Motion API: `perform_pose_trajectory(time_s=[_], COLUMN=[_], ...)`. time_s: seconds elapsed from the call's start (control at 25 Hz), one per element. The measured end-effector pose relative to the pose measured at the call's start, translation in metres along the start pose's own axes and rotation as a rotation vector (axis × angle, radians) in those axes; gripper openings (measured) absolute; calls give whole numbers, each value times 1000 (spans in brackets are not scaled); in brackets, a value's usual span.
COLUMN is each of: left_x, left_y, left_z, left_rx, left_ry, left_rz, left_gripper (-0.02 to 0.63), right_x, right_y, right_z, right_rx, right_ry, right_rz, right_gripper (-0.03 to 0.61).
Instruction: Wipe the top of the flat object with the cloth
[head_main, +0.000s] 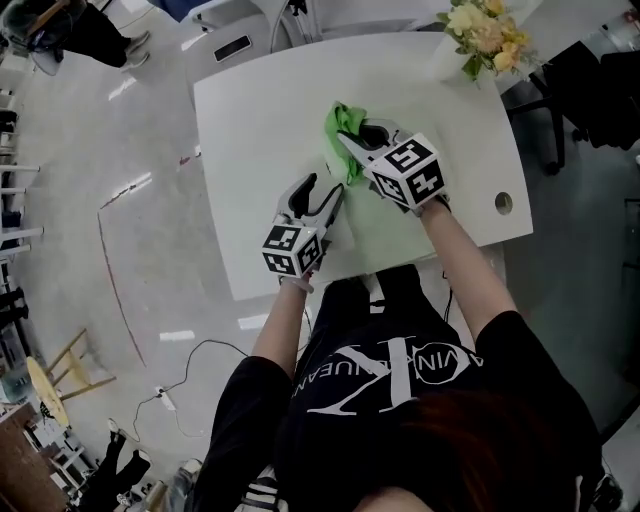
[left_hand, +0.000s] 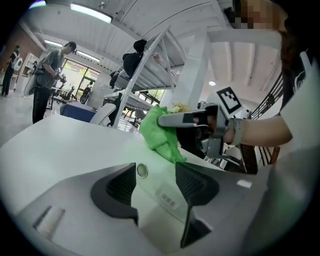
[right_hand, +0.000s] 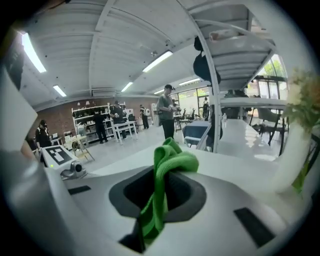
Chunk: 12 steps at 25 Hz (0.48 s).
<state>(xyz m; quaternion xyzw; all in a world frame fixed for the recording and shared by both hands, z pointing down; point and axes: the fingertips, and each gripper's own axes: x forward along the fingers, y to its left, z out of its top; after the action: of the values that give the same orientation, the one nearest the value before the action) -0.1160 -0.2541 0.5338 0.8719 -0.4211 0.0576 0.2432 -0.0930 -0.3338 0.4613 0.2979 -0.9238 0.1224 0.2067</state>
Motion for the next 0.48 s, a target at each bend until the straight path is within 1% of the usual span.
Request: perform_pose_trajectory(time_s=[0.16,0.24,0.32,0.4,0.44,0.48], left_x=[1,2,3,5,6,8], left_y=[-4,-6,-8,-13,-16,-17], left_z=[-7,-7,-6,-8,-10,-11], left_rx=[-27,-35,-34,-14,-11,-23], left_ry=[-5,-9,-8,13,25,31], left_rz=[20,25,25,23,27,33], left_gripper=[237,245,245,242,231,215], right_x=[37,49,57,63,66,67], right_y=[0,3,8,15,16,16], right_z=[-9,-16,-20,-26,-29,-30], right_rx=[10,-14,-80,-183,-232,-259], right_ry=[99,147,186,227,244,254], right_rz=[61,79,96,114,118,119], right_gripper=[51,51,51,51,51,51])
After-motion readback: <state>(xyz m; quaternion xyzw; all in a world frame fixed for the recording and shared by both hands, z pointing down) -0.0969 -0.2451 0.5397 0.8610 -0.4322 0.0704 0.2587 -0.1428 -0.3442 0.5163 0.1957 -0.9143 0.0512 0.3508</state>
